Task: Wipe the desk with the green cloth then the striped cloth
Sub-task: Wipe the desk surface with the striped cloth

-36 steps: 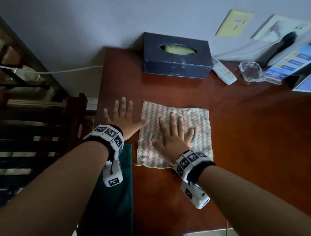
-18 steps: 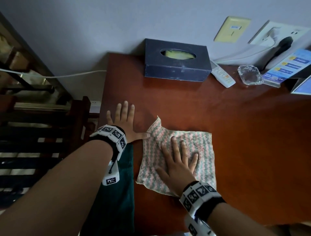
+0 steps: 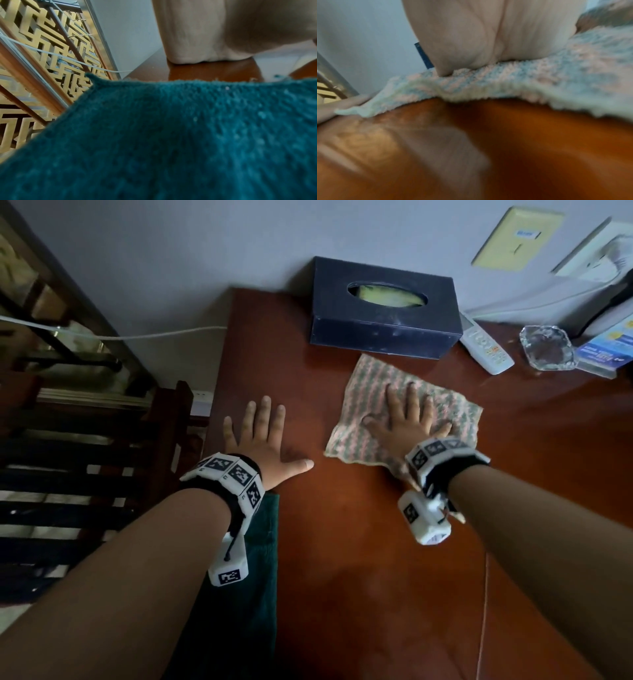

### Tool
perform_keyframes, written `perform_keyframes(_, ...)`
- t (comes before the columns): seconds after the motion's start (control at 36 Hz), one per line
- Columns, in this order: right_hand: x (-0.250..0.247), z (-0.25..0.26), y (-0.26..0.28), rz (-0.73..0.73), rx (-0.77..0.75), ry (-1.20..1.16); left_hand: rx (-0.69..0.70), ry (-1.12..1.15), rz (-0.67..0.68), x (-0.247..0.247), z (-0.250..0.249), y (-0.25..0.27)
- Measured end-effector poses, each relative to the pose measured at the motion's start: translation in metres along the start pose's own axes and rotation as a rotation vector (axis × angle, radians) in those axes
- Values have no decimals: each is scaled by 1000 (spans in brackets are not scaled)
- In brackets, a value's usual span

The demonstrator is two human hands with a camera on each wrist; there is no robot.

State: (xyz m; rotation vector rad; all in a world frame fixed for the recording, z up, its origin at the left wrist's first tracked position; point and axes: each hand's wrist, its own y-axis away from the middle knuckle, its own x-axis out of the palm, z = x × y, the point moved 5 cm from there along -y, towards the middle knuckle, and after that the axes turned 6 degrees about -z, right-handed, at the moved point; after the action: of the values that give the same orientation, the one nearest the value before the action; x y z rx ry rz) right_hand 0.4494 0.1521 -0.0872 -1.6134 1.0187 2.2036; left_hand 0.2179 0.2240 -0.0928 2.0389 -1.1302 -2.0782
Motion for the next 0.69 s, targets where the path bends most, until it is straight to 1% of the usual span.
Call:
perform_keyframes(0.14,-16,-7,-33,-6,29,24,2,15,-6,0,0,0)
perform_keyframes(0.28,-5,2,-19,-31,46,57,7,17,-8,0,1,-1)
perform_keyframes(0.39,13,13,15,-4,-16,86,7,1,9,-2,0,1)
perform_keyframes(0.53,38,20,75,12,-161,67,-24,-19,-8,-3,-2,2)
perform_keyframes(0.58,47,20,98,23,-196,69,-37,-41,-12,-5,-3,3)
perform_keyframes(0.69,63,16,142,86,-253,86,-16,-94,-63,-15,-9,10)
